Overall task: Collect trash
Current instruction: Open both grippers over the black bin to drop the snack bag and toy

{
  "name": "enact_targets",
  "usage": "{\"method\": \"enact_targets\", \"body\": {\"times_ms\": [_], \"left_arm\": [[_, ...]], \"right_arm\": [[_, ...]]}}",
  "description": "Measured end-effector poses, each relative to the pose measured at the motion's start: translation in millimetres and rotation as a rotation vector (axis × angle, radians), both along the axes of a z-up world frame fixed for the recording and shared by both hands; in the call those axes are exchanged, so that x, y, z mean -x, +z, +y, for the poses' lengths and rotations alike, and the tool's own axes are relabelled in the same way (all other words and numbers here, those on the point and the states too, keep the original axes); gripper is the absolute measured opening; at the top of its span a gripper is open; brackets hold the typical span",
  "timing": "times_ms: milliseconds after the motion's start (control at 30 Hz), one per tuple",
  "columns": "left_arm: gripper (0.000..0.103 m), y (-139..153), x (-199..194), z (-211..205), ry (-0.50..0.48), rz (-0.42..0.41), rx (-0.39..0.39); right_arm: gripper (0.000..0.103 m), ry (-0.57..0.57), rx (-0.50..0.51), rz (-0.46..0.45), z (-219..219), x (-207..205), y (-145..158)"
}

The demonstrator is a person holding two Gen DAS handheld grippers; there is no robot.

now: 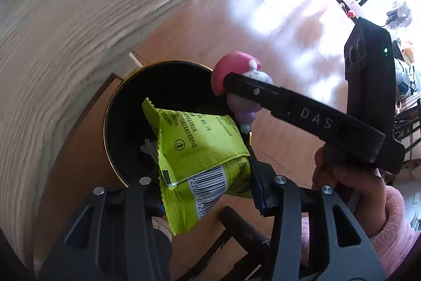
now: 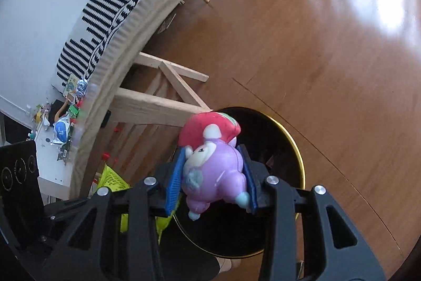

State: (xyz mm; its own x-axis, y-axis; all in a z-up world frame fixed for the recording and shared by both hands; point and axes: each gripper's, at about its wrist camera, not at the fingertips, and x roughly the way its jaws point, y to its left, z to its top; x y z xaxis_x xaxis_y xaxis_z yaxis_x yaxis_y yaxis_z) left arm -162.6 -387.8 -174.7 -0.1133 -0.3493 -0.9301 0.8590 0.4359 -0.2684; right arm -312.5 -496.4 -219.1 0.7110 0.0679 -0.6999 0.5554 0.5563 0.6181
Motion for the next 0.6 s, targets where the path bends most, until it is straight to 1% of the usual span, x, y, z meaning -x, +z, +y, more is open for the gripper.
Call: {"method": "enact_targets", "body": {"times_ms": [100, 200, 233, 267, 300, 333, 367, 400, 433, 500, 567, 600], "left_arm": [[0.046, 1.0, 0.2, -0.2, -0.005, 0.002, 0.010], [0.047, 2.0, 3.6, 6.5, -0.009, 0.001, 0.017], [0.047, 1.5, 2.6, 8.5, -0.010, -0.009, 0.016], [0.049, 2.0, 4.0, 7.9, -0.012, -0.028, 0.011], [0.053, 4.1, 13.8, 9.5, -0.007, -0.048, 0.008], [0.073, 6.0, 17.8, 9.6, -0.002, -0.070, 0.007], [0.092, 6.2, 20.0, 10.8, 0.004, -0.087, 0.016], [0.096, 9.7, 22.3, 11.8, 0.007, -0.099, 0.041], [0.096, 12.8, 24.0, 12.1, 0.002, -0.098, 0.060], [0.096, 16.9, 25.1, 13.0, -0.006, -0.096, 0.081], [0.096, 25.9, 24.4, 16.6, 0.013, -0.131, 0.108], [0.096, 31.5, 22.6, 18.1, 0.021, -0.143, 0.125]], "right_arm": [[0.040, -0.010, -0.012, -0.002, -3.0, -3.9, 3.3], [0.040, -0.008, -0.048, -0.018, -7.8, -8.8, 5.0], [0.043, -0.007, -0.059, -0.028, -7.7, -11.9, 1.9], [0.051, -0.014, -0.075, -0.037, -8.0, -11.4, 2.1], [0.063, -0.022, -0.088, -0.042, -11.3, -9.9, 2.9], [0.088, -0.041, -0.100, -0.034, -13.3, -8.8, 4.2], [0.093, -0.056, -0.104, -0.035, -17.4, -5.8, 6.6], [0.093, -0.066, -0.102, -0.032, -20.0, -5.6, 8.8], [0.096, -0.081, -0.095, -0.016, -23.9, -2.9, 11.0], [0.096, -0.122, -0.066, 0.040, -29.1, 2.2, 14.6], [0.096, -0.157, -0.007, 0.098, -31.2, 4.5, 18.5], [0.096, -0.174, 0.051, 0.141, -31.0, 5.3, 22.4]]}}
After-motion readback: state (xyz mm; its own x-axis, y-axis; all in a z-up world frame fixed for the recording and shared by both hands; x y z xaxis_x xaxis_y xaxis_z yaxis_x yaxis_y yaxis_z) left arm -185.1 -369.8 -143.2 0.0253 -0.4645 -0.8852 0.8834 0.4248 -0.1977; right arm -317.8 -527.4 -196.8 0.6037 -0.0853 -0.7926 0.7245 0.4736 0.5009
